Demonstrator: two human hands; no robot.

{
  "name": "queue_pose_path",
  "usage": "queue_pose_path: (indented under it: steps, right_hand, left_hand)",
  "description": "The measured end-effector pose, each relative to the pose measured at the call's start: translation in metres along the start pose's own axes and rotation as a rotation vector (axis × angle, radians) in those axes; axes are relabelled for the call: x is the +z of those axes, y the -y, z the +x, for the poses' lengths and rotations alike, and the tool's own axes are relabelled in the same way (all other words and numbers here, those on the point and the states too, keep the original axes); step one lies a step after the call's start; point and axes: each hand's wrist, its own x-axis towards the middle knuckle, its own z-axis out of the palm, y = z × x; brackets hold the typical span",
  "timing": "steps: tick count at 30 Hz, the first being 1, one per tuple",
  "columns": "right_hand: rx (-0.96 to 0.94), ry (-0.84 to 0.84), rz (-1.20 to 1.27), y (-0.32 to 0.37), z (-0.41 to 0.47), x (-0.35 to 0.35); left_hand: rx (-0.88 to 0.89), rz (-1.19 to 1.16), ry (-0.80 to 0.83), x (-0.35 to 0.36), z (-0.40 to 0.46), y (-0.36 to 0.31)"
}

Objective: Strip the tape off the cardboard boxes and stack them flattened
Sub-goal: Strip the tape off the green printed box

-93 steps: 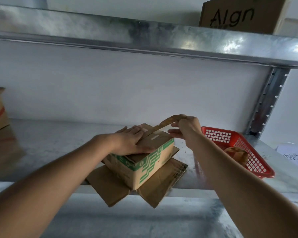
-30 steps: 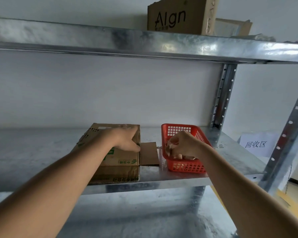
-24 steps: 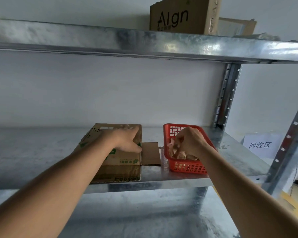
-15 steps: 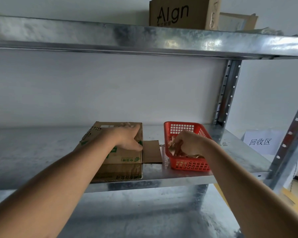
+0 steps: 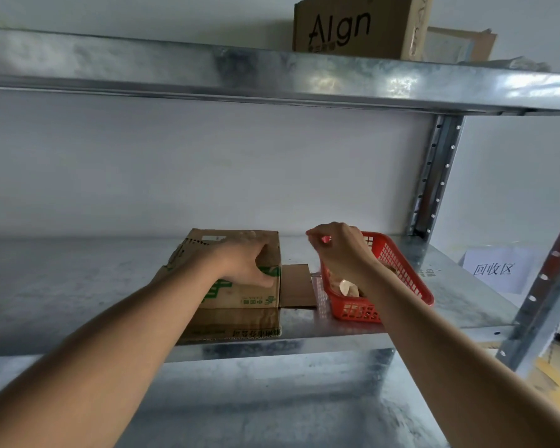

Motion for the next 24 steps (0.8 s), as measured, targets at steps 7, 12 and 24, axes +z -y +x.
queue_pose_path:
  steps: [7, 12, 24]
  right_hand:
    - [-0.099, 0.393, 0.001, 0.046, 0.013, 0.037]
    - [-0.097, 0.391, -0.002, 0.050, 0.020, 0.038]
    - [-0.003, 0.285, 0.457, 0.072, 0.016, 0.043]
  left_hand:
    - [0.067, -0.136, -0.102, -0.003, -0.020, 0.030]
    - [0.026, -0.147, -0.190, -0.014, -0.042, 0.068]
    - [-0.381, -0.975, -0.151, -0.037, -0.059, 0.112]
